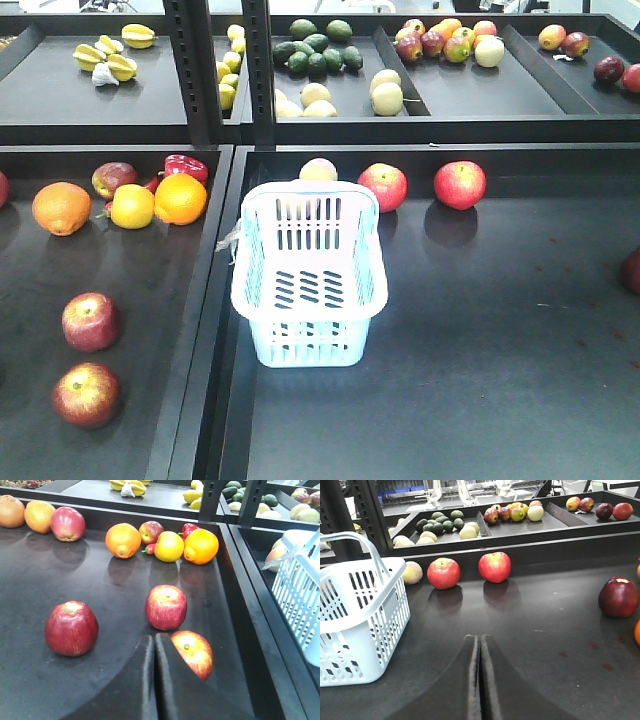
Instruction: Pick three apples into basket with both arms
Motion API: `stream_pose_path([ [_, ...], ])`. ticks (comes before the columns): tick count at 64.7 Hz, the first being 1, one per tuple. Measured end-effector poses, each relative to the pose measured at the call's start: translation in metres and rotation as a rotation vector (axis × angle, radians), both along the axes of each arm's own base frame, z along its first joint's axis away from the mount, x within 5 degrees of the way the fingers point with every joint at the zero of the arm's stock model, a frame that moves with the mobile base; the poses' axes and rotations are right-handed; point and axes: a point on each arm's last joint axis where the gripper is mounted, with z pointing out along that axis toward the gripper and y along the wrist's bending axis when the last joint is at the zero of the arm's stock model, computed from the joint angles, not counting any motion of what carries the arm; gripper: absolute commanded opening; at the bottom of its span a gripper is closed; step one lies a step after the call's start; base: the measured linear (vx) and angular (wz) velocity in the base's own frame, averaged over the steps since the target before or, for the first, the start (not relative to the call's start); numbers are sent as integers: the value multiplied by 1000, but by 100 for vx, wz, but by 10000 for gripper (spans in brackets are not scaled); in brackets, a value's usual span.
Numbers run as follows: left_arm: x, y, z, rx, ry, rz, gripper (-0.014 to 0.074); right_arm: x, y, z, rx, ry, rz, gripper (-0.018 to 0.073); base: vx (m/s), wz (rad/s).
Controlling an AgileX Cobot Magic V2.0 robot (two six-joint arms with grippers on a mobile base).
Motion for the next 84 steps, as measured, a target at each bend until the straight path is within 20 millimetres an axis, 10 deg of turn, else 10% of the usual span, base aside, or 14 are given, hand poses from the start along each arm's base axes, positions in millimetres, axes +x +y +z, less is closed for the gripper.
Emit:
stream_pose_path([
  [84, 0, 0, 0, 0, 0, 0, -6, 0, 0, 0, 0, 0, 0, -9, 2, 1],
])
